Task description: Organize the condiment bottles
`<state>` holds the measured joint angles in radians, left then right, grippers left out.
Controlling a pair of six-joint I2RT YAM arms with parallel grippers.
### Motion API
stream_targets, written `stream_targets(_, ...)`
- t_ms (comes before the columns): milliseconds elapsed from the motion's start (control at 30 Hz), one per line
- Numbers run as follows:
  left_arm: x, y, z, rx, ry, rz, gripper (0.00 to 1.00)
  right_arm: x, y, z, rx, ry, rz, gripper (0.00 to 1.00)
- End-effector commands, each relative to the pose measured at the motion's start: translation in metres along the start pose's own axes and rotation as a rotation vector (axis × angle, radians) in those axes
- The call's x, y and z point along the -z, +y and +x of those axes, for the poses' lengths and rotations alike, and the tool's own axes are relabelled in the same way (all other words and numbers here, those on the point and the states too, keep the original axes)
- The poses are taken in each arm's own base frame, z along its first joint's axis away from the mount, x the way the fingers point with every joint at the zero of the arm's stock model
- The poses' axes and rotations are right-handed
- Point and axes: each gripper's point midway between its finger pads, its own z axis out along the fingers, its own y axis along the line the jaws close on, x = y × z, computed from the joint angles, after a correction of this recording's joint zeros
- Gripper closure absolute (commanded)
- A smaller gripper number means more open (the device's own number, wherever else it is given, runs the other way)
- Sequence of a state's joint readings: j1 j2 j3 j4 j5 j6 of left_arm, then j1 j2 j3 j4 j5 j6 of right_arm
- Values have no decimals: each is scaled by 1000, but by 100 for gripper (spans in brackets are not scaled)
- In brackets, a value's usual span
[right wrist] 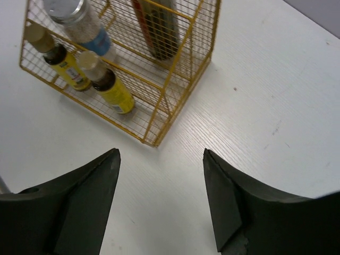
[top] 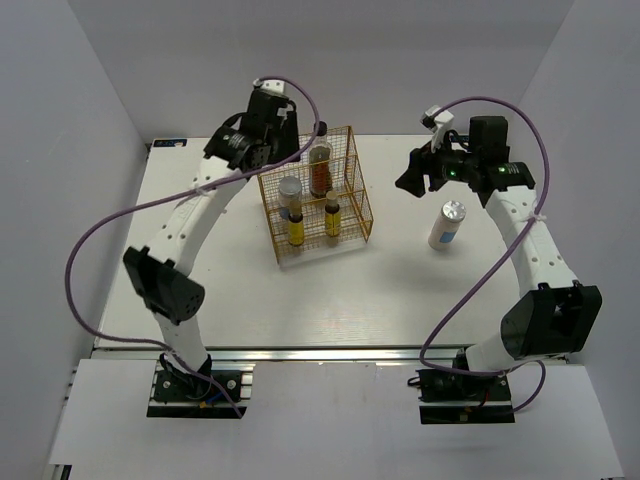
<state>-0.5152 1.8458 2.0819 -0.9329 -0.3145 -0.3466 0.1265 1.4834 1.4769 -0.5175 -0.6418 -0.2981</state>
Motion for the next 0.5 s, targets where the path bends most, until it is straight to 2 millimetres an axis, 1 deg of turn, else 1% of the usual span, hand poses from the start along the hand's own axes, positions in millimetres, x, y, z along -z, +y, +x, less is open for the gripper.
stream_targets(0, 61, 11, -34, 74, -147, 32, 36, 19, -20, -6, -6, 32, 148, 30)
stream_targets(33, 74, 19, -33, 94, -178, 27, 48, 24, -31, 2, -31, 81, 214, 29)
stream_targets(67, 80, 25, -25, 100, -174, 16, 55, 28, -37, 6, -43, 104, 242, 28)
stream_targets(100, 87, 29, -27, 121, -206, 18, 60, 34, -45, 12, -61, 128, 278, 28)
stream_targets(133, 109, 38, -31, 155, -254, 20, 68, 40, -52, 21, -87, 175, 319, 25)
stream_targets(167, 101, 44, -11, 156, -230, 0, 71, 43, -56, 28, -102, 207, 345, 24)
stream_targets(200, 105, 49, -5, 167, -236, -7, 71, 47, -61, 36, -117, 240, 377, 19)
stream_targets(233, 109, 55, 2, 188, -239, -16, 71, 52, -64, 49, -138, 304, 404, 12)
stream_targets(267, 113, 63, 19, 196, -230, -27, 65, 55, -66, 57, -139, 336, 417, 11)
stream_targets(333, 116, 71, 35, 234, -217, -42, 48, 59, -70, 73, -150, 392, 437, 11)
stream_targets(367, 124, 75, 39, 253, -229, -38, 36, 60, -68, 87, -167, 428, 427, 11)
stream_targets(400, 118, 79, 58, 250, -195, -53, 33, 61, -69, 93, -169, 444, 428, 11)
stream_targets(467, 118, 82, 70, 271, -181, -54, 29, 60, -67, 109, -188, 481, 414, 11)
